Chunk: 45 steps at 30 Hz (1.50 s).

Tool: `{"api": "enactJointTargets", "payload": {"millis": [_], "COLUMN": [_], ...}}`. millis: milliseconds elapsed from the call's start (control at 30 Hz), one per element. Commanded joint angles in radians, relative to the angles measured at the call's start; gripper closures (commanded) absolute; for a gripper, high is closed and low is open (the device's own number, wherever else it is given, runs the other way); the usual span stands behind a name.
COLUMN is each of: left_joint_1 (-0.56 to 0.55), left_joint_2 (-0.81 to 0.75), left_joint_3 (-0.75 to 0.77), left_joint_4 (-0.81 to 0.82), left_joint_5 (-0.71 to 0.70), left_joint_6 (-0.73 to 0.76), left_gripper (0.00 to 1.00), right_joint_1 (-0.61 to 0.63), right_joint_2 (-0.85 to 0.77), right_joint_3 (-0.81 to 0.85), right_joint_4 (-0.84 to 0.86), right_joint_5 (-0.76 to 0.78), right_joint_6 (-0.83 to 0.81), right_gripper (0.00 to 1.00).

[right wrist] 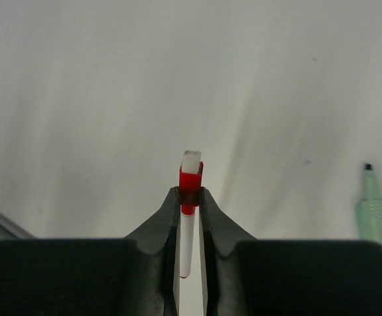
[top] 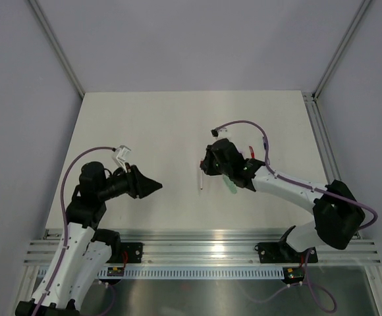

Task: Insert the pens into the pen caps

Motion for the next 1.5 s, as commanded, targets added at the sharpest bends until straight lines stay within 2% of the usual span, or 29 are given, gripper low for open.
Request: {"api": "enactJointTargets", "payload": {"millis": [0, 267, 533, 600, 633, 667, 733, 833, 967, 1067, 1200, 1333, 1467], "left_joint_1": [-0.008, -0.011, -0.02, -0.022, -0.02, -0.02, -0.02, -0.02, -0.02, -0.02, -0.019, -0.019, -0.019], "left_joint_2": [-0.001, -0.043, -0.06, -0.055, -0.051, -0.051, -0.057, -0.049, -0.055, -0.054, -0.073, -0.083, -0.097], "left_joint_3": [0.081, 0.046, 0.043, 0.043, 0.041, 0.041, 0.04, 0.04, 0.04, 0.04, 0.038, 0.037, 0.035], "left_joint_4": [-0.036, -0.05, -0.047, -0.044, -0.044, -0.042, -0.04, -0.04, -0.04, -0.04, -0.039, -0.037, -0.034], "left_joint_5": [-0.097, -0.121, -0.114, -0.111, -0.11, -0.107, -0.107, -0.108, -0.111, -0.111, -0.119, -0.119, -0.122], "left_joint_6": [0.081, 0.079, 0.078, 0.076, 0.075, 0.073, 0.075, 0.073, 0.072, 0.072, 0.072, 0.068, 0.067], "left_gripper": [0.52, 0.46, 0.38, 0.36, 0.36, 0.35, 0.33, 0.31, 0.3, 0.3, 0.3, 0.3, 0.3], "right_joint_1": [-0.096, -0.23, -0.248, -0.248, -0.248, -0.248, -0.248, -0.248, -0.248, -0.248, -0.248, -0.248, -0.248], "right_joint_2": [0.075, 0.337, 0.503, 0.514, 0.515, 0.517, 0.508, 0.454, 0.329, 0.224, 0.008, -0.058, -0.031], "right_joint_3": [0.053, 0.229, 0.352, 0.357, 0.357, 0.357, 0.363, 0.354, 0.328, 0.274, 0.083, -0.051, -0.082], "right_joint_4": [-0.183, -0.287, -0.328, -0.327, -0.325, -0.325, -0.33, -0.33, -0.336, -0.323, -0.322, -0.38, -0.435], "right_joint_5": [-0.038, -0.055, -0.052, -0.055, -0.054, -0.054, -0.06, -0.052, -0.084, -0.103, -0.114, -0.11, -0.107], "right_joint_6": [-0.125, -0.223, -0.229, -0.215, -0.211, -0.203, -0.197, -0.189, -0.18, -0.157, -0.125, -0.099, -0.094], "right_gripper": [1.0, 1.0, 0.99, 0.93, 0.84, 0.8, 0.67, 0.56, 0.49, 0.48, 0.48, 0.48, 0.47]}}
